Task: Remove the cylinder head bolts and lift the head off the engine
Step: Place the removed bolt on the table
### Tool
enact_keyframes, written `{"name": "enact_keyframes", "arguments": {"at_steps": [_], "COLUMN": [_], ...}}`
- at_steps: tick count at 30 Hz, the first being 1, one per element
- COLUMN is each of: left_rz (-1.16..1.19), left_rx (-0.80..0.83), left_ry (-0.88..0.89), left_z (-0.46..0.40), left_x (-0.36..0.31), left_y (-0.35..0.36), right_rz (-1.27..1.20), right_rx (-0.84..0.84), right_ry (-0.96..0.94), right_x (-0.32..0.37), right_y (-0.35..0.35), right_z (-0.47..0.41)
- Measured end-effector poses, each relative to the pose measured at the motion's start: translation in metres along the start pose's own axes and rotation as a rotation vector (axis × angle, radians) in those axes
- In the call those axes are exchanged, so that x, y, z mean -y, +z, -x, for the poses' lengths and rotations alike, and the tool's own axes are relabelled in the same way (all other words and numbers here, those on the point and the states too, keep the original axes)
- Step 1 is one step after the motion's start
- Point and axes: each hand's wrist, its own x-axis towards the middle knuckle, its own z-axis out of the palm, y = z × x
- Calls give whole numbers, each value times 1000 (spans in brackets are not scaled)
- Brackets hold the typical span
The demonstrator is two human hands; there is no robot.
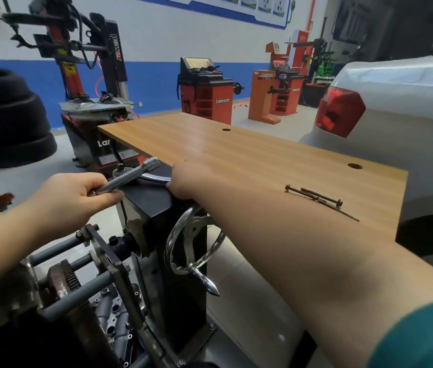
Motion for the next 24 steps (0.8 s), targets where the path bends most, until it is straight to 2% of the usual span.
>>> {"name": "enact_keyframes", "arguments": {"at_steps": [5, 9, 11, 14, 16, 18, 20, 24], "left_rz": [49, 88, 141, 249, 331, 349, 316, 130], "left_rx": [-46, -83, -136, -272, -378, -430, -420, -446], "left_ry": [-24, 9, 29, 51, 54, 46, 23, -126], "left_z": [4, 7, 11, 17, 19, 24, 36, 79], "left_x": [-9, -17, -17, -20, -21, -20, -15, 18], "left_y": [-2, -5, -11, -30, -50, -79, -110, -153], "right_rz": [119, 12, -218, -930, -1300, -1506, -1688, -1715], "right_rx": [-79, -33, 1, 39, 52, 75, 200, 417], "right_ry": [-115, -84, -39, 87, 78, -11, -61, -75], "right_x": [19, 21, 25, 39, 53, 70, 88, 131], "right_y": [6, -9, -26, -53, -70, -87, -103, -121], "right_z": [0, 10, 21, 48, 71, 89, 100, 109]}}
